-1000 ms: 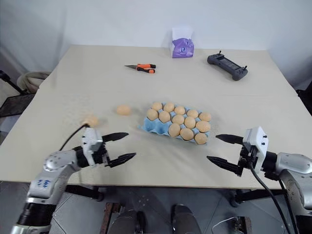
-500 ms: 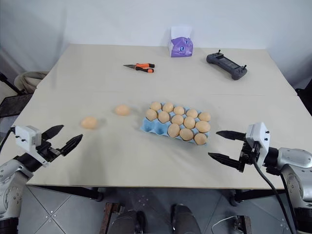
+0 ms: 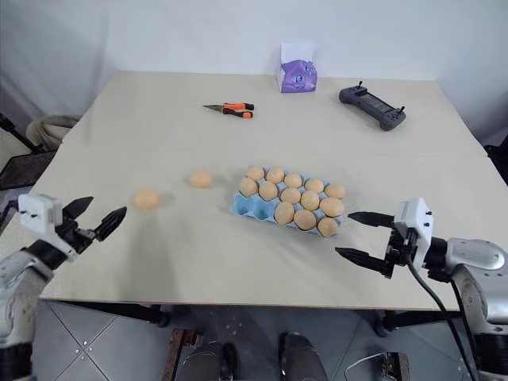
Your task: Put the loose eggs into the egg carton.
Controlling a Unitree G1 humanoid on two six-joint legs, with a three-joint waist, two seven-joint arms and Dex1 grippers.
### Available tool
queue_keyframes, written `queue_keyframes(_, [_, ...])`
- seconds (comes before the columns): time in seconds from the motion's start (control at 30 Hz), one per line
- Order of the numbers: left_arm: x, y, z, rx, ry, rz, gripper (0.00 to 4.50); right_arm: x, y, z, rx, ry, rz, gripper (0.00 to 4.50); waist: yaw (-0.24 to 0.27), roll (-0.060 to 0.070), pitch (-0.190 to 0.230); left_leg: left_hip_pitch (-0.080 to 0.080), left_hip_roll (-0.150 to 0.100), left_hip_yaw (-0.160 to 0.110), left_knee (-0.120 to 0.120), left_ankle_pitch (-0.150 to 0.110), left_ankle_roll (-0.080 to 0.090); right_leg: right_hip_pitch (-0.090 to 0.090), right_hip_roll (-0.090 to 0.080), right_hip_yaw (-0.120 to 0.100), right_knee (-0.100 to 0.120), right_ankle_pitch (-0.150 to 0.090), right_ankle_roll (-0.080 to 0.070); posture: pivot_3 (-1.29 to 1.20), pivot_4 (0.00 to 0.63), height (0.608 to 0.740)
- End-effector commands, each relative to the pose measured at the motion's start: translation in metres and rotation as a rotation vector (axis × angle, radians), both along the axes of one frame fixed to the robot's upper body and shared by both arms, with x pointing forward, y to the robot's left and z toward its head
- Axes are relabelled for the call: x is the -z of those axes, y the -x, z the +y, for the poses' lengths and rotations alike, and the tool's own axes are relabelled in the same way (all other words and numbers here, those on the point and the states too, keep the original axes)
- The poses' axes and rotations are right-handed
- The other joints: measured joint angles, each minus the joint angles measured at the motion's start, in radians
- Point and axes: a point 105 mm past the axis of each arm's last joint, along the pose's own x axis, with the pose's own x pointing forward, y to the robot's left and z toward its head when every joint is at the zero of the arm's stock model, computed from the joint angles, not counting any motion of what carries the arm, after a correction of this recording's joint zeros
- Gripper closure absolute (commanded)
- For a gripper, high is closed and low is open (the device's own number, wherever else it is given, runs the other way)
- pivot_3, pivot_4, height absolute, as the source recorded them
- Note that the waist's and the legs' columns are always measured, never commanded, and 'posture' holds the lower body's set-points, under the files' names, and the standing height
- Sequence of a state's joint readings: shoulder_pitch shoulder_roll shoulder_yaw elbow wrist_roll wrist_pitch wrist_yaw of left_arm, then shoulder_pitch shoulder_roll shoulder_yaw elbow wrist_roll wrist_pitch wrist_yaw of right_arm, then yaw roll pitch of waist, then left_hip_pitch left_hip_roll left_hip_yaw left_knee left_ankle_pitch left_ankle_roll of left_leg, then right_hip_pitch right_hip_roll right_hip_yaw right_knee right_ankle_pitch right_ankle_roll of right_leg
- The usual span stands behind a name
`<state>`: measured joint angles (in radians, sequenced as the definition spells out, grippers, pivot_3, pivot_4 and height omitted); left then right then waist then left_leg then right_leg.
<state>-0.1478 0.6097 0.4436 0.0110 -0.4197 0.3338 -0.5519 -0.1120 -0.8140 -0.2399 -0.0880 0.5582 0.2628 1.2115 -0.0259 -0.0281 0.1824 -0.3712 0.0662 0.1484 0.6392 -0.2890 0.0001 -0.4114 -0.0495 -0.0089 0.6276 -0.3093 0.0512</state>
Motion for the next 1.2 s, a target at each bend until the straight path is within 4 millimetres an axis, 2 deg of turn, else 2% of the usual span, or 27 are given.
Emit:
queue_keyframes(0.03, [-0.002,-0.014,-0.004,0.030,-0.034,-0.005,0.03,-0.008,-0.001,0.001,-0.001,-0.001,-0.035,0.00,-0.001,0.000,0.000,0.000,0.000,0.000,0.000,0.000,0.000,0.000,0.000,0.000,0.000,0.000,0.000,0.00,0.150,0.740])
queue_keyframes(0.33, [0.019,-0.048,-0.008,0.057,-0.054,0.064,0.03,-0.007,0.003,-0.002,0.021,0.007,-0.027,0.00,-0.001,0.000,0.000,0.000,0.002,0.002,-0.001,0.003,0.001,-0.002,0.003,-0.001,0.000,0.000,0.001,0.00,0.150,0.740])
queue_keyframes(0.57, [0.026,-0.061,-0.018,0.106,-0.064,0.079,0.03,-0.006,0.004,-0.004,0.039,0.013,-0.025,0.00,-0.001,0.000,0.000,0.000,0.001,0.002,-0.001,0.004,0.002,-0.002,0.003,0.000,0.001,0.000,0.001,0.00,0.150,0.740])
queue_keyframes(0.6, [0.027,-0.063,-0.018,0.104,-0.064,0.081,0.43,-0.006,0.004,-0.004,0.041,0.014,-0.025,0.00,-0.001,0.000,0.000,0.000,0.001,0.002,-0.001,0.004,0.002,-0.002,0.003,0.000,0.001,0.000,0.001,0.00,0.150,0.740])
queue_keyframes(0.63, [0.027,-0.063,-0.019,0.114,-0.060,0.079,0.59,-0.006,0.004,-0.004,0.043,0.015,-0.025,0.00,-0.001,0.000,0.000,0.000,0.001,0.002,-0.001,0.004,0.002,-0.002,0.003,0.000,0.001,0.000,0.001,0.00,0.150,0.740])
queue_keyframes(0.87, [0.031,-0.062,-0.027,0.175,-0.070,0.095,2.70,-0.006,0.003,-0.005,0.054,0.017,-0.025,0.00,0.000,0.000,0.000,0.000,0.001,0.002,-0.001,0.004,0.002,-0.002,0.003,0.000,0.002,0.000,0.001,0.00,0.150,0.740])
queue_keyframes(1.0, [0.017,-0.060,-0.037,0.241,-0.090,0.046,2.70,-0.006,0.003,-0.005,0.057,0.018,-0.024,0.00,0.000,0.000,0.000,0.000,0.001,0.002,0.000,0.004,0.002,-0.002,0.003,0.000,0.002,0.000,0.001,0.00,0.150,0.740])
queue_keyframes(1.07, [0.003,-0.061,-0.048,0.289,-0.085,0.010,2.70,-0.006,0.003,-0.005,0.057,0.018,-0.025,0.00,0.000,0.000,0.000,0.000,0.001,0.002,0.000,0.004,0.002,-0.002,0.003,0.000,0.002,0.000,0.001,0.00,0.150,0.740])
queue_keyframes(1.2, [-0.022,-0.057,-0.082,0.462,-0.094,-0.043,2.70,-0.006,0.002,-0.005,0.058,0.018,-0.028,0.00,0.000,0.000,0.000,0.000,0.001,0.002,0.000,0.004,0.002,-0.002,0.003,0.000,0.003,0.000,0.001,0.00,0.150,0.740])
